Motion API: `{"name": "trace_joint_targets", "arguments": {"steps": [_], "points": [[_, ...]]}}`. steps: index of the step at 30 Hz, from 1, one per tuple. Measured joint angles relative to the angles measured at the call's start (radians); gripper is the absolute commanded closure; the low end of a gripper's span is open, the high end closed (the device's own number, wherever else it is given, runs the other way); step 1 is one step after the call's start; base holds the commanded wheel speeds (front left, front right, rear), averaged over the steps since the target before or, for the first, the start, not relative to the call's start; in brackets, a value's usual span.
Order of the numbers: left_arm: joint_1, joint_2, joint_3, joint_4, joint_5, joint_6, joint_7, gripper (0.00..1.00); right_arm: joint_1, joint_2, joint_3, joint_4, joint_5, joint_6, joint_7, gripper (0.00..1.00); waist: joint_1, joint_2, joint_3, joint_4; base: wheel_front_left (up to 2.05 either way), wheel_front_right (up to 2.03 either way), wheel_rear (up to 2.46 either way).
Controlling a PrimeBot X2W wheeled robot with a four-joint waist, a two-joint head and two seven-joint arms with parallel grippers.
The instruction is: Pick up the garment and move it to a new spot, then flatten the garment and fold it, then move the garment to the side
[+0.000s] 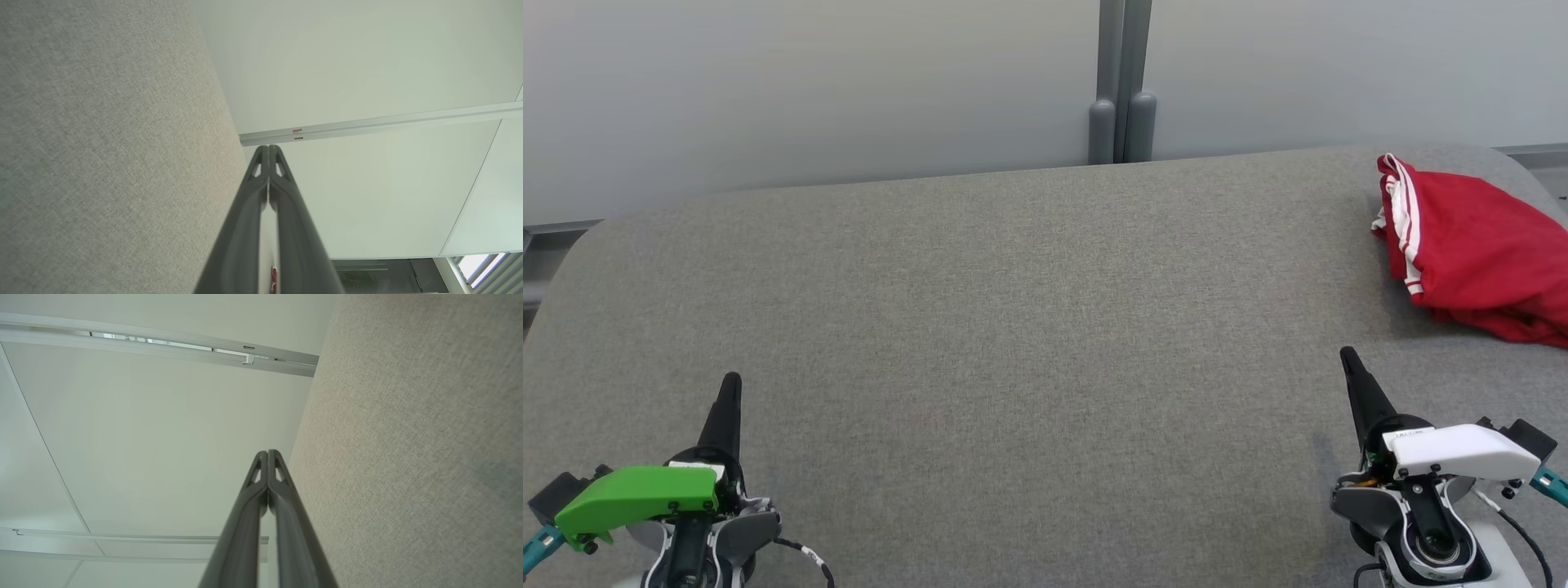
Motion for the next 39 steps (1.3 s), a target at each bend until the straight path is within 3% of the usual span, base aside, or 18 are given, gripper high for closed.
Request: {"name": "trace_joint_targets", "arguments": {"steps": [24, 39], "points": [[-0.038, -0.023, 0.061, 0.020, -0.121, -0.044, 0.052, 1.00, -0.032, 0.002, -0.021, 0.024, 0.154, 0.000, 0.022, 1.00, 0.0000, 0.0000, 0.012, 0.004, 0.00, 0.00, 0.00], [-0.039, -0.024, 0.063, 0.020, -0.121, -0.044, 0.052, 1.00, -0.032, 0.003, -0.023, 0.024, 0.154, 0.000, 0.023, 1.00, 0.0000, 0.0000, 0.012, 0.004, 0.00, 0.00, 0.00]]}}
